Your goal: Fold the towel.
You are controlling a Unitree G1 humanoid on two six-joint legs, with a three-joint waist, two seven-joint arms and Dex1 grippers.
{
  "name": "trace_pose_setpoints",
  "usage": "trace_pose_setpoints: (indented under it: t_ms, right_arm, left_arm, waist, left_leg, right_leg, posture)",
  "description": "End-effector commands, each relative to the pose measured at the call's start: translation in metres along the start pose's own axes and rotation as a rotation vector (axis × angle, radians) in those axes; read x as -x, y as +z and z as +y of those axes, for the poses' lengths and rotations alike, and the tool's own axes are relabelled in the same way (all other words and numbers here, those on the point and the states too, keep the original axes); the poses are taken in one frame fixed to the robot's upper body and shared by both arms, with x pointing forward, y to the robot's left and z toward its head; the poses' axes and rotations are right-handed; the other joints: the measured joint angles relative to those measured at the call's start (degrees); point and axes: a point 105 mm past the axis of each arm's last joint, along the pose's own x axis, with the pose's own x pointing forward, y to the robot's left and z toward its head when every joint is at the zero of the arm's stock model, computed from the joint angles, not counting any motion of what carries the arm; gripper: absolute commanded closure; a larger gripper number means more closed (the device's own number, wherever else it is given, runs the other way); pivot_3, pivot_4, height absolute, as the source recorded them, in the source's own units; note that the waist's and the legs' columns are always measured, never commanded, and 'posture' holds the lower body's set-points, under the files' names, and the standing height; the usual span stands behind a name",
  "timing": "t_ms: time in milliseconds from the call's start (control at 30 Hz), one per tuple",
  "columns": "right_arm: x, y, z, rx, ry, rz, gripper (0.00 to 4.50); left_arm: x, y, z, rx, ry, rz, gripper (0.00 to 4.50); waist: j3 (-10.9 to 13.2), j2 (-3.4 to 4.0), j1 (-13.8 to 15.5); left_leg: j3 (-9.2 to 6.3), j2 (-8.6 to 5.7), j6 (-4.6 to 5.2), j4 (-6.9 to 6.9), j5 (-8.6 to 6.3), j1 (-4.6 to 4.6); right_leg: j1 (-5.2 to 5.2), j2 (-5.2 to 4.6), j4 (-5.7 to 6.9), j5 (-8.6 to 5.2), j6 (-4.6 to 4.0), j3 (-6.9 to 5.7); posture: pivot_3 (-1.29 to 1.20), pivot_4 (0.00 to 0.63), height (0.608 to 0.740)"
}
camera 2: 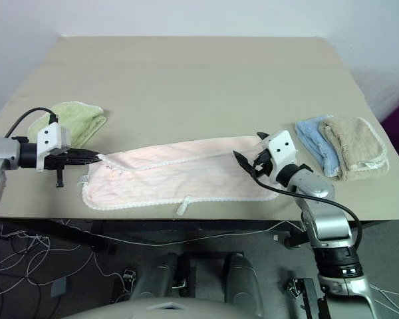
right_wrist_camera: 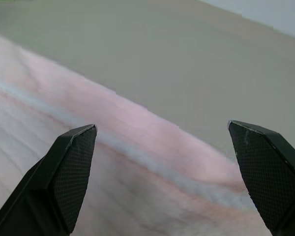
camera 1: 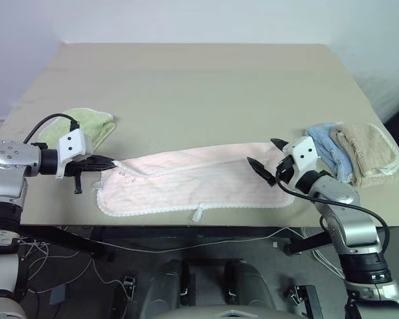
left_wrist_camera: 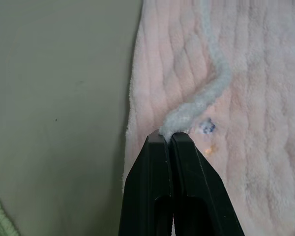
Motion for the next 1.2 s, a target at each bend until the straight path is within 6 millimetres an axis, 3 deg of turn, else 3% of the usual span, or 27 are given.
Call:
trace_pose_setpoints:
  t_ms: [33, 167, 300, 600, 800, 933, 1200]
  right_arm:
    - [-0.002, 0.009, -0.012, 0.153, -0.003, 0.002, 0.00]
    - [-0.002, 0.006, -0.032, 0.434, -0.037, 0.069, 0.00]
    - [0.003, -0.006, -0.036, 0.592, 0.016, 0.131, 0.00]
    - [0.003, -0.013, -0.055, 0.753, 0.010, 0.179, 0.00]
    - [-0.001, -0.021, -0.053, 0.805, 0.031, 0.191, 0.00]
    - [-0.004, -0.026, -0.048, 0.838, 0.050, 0.187, 0.91]
    - [-0.010, -0.028, -0.045, 0.879, 0.042, 0.172, 3.63]
  left_arm:
    - [0.005, 0.011, 0.006, -0.031, 0.042, -0.033, 4.48]
    - [0.003, 0.008, 0.001, -0.021, 0.043, -0.033, 4.48]
    - [0.002, 0.007, -0.001, -0.017, 0.046, -0.033, 4.48]
    - [0.001, 0.004, -0.005, -0.007, 0.049, -0.029, 4.48]
    - [-0.002, 0.003, -0.006, -0.003, 0.049, -0.033, 4.48]
    - [-0.003, 0.003, -0.006, 0.000, 0.049, -0.038, 4.50]
    - [-0.008, 0.003, -0.008, 0.007, 0.048, -0.049, 4.50]
  waist:
    - [0.00, 0.00, 0.00]
    - [0.00, 0.00, 0.02]
    - [0.00, -0.01, 0.02]
    - [0.00, -0.01, -0.74]
    - [0.00, -0.01, -0.79]
    - [0.00, -0.01, -0.80]
    - [0.00, -0.01, -0.80]
  left_leg:
    - [0.00, 0.00, -0.05, 0.00, 0.03, 0.00]
    - [0.02, -0.01, -0.07, 0.00, 0.04, 0.00]
    - [0.02, -0.01, -0.08, 0.00, 0.05, 0.00]
    - [0.03, 0.00, -0.09, 0.01, 0.05, 0.00]
    - [0.04, 0.00, -0.10, 0.01, 0.06, 0.00]
    - [0.05, 0.00, -0.10, 0.01, 0.06, 0.00]
    - [0.05, 0.00, -0.10, 0.01, 0.06, 0.00]
  right_leg:
    - [0.00, 0.00, 0.00, 0.00, 0.00, 0.00]
    - [0.00, -0.01, 0.00, 0.00, 0.00, 0.01]
    - [-0.01, -0.01, 0.01, -0.01, 0.01, 0.01]
    - [0.00, -0.01, 0.01, -0.01, 0.01, 0.02]
    - [0.00, -0.01, 0.01, -0.02, 0.02, 0.02]
    - [0.00, -0.01, 0.02, -0.02, 0.02, 0.02]
    - [0.00, -0.01, 0.02, -0.02, 0.02, 0.02]
  posture:
    - [0.00, 0.150, 0.701]
    - [0.00, 0.150, 0.701]
    - [0.00, 0.150, 0.701]
    - [0.00, 0.150, 0.701]
    - [0.00, 0.150, 0.701]
    - [0.00, 0.150, 0.701]
    - [0.00, 0.150, 0.701]
